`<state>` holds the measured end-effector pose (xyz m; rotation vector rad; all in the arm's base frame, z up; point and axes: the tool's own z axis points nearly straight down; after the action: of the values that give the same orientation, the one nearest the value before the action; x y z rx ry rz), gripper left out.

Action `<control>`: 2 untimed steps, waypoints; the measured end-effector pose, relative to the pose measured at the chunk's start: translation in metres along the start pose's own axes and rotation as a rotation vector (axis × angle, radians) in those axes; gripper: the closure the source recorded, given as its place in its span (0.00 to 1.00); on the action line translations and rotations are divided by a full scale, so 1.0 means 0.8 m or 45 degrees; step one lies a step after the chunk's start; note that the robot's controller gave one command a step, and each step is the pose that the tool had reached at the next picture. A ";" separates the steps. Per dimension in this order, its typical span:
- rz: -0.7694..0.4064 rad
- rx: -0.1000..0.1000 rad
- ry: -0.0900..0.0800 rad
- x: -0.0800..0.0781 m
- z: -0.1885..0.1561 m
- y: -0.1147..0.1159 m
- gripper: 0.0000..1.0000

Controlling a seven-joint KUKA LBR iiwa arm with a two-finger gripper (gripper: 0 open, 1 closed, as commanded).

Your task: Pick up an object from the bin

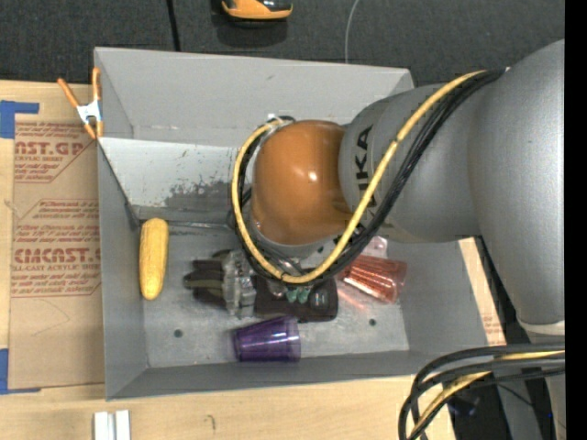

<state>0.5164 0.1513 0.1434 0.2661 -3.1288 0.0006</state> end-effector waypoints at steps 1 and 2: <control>-0.002 -0.002 -0.002 -0.001 -0.001 0.001 1.00; 0.042 -0.002 -0.004 0.008 -0.024 0.016 0.00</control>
Offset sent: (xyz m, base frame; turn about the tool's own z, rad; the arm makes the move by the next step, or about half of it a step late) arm -0.0084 0.0109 0.0196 0.0341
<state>0.5082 0.1632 0.1627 0.2145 -3.1358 -0.0026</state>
